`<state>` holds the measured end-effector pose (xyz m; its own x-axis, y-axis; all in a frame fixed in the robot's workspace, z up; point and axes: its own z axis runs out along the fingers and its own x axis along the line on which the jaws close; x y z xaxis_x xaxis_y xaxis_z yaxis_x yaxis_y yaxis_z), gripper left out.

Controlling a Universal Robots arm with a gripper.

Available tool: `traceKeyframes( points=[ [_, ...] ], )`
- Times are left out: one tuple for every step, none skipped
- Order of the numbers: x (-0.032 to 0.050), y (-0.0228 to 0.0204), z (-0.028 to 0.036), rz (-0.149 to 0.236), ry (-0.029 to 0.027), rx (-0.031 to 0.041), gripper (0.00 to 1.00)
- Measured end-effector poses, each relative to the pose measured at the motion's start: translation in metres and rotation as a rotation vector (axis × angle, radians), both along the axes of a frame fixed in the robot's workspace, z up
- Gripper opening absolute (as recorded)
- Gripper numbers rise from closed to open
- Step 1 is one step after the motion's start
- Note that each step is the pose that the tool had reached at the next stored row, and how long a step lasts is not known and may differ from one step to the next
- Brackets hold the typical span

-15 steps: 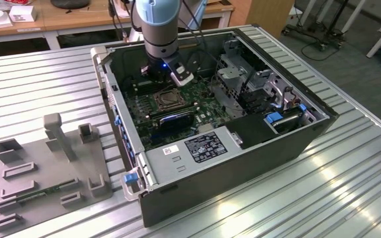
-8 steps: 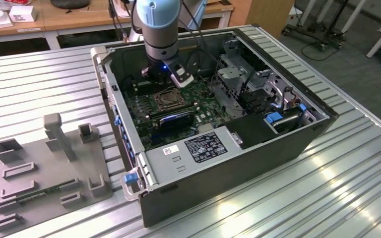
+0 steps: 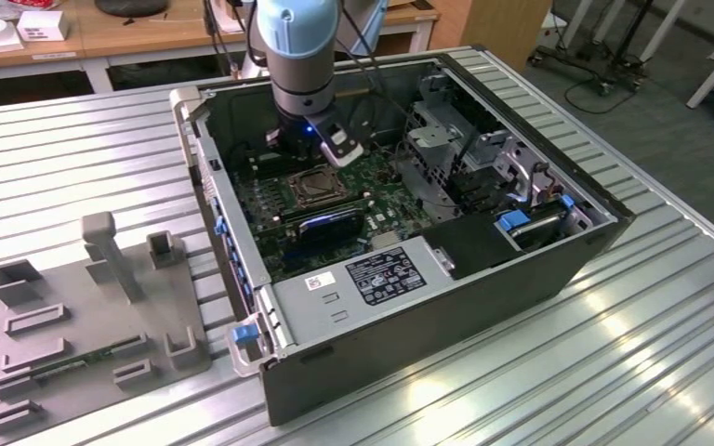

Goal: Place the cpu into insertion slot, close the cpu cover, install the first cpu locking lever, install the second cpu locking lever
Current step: 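Install the first cpu locking lever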

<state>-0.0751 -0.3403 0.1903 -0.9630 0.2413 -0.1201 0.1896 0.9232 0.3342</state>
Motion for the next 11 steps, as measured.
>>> traceKeyframes(
  points=[
    [0.0001,0.0000,-0.0005,0.000,0.0000,0.0000,0.11],
    [0.0002,-0.0001,-0.0010,0.000,0.0002,-0.0002,0.11],
    [0.0003,-0.0001,-0.0014,0.000,0.0002,-0.0003,0.11],
    [0.0004,-0.0001,-0.0019,0.000,0.0001,-0.0004,0.11],
    [0.0005,0.0000,-0.0024,0.000,-0.0001,-0.0001,0.11],
    [0.0005,0.0000,-0.0029,0.000,0.0000,0.0000,0.11],
    [0.0006,0.0000,-0.0033,0.000,0.0001,0.0000,0.11],
    [0.0007,-0.0001,-0.0036,0.000,0.0002,-0.0002,0.11],
    [0.0007,-0.0001,-0.0039,0.000,0.0003,-0.0004,0.11],
    [0.0008,-0.0001,-0.0040,0.000,0.0003,-0.0005,0.11],
    [0.0010,-0.0001,-0.0041,0.000,0.0003,-0.0006,0.11]
  ],
)
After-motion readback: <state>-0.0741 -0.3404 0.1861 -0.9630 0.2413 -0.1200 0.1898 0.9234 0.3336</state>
